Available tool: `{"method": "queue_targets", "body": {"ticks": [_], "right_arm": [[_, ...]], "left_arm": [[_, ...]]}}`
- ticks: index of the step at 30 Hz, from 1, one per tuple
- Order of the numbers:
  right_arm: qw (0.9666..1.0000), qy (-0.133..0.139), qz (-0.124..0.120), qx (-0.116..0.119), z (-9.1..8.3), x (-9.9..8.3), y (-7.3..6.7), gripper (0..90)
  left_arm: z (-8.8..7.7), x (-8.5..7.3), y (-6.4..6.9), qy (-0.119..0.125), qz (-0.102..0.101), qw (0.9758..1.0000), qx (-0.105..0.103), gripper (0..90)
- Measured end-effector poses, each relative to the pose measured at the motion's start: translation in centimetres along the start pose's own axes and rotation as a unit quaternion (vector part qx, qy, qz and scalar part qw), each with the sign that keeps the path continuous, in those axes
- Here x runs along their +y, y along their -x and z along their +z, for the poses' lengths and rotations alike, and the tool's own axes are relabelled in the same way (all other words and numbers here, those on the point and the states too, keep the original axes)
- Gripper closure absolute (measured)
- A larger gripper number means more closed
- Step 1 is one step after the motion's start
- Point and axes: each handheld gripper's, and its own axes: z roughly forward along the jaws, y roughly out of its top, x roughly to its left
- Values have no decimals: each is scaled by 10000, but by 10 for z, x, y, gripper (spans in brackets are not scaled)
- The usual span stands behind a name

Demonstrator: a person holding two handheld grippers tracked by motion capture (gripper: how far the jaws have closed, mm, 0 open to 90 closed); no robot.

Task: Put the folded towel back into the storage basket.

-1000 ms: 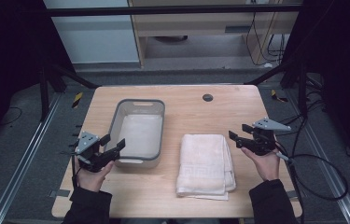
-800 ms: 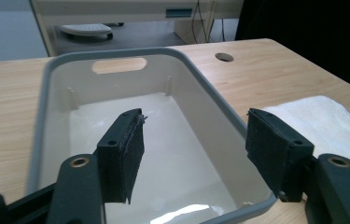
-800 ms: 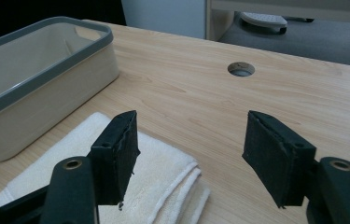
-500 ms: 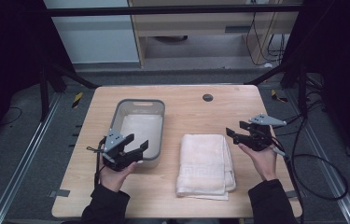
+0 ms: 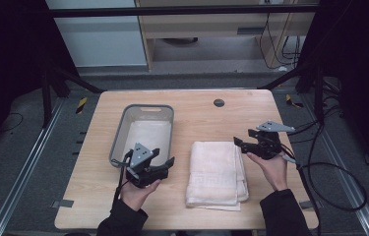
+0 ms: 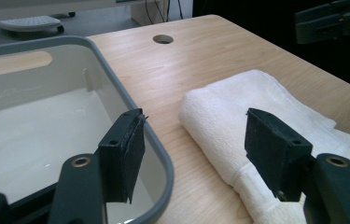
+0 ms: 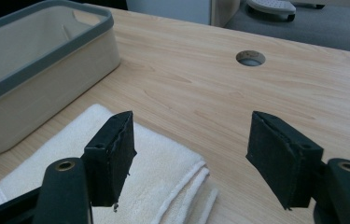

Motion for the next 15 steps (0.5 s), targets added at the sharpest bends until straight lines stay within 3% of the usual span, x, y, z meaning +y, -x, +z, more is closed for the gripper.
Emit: {"method": "queue_targets", "body": {"ticks": [4, 15], "right_arm": [[9999, -149, -77, 10, 7, -5, -1, 298], [9996, -285, 29, 0, 12, -14, 3, 266]], "left_arm": [[3, -2, 9, -82, 50, 9999, -76, 370], [18, -13, 25, -364, 60, 9990, -268, 371]]}}
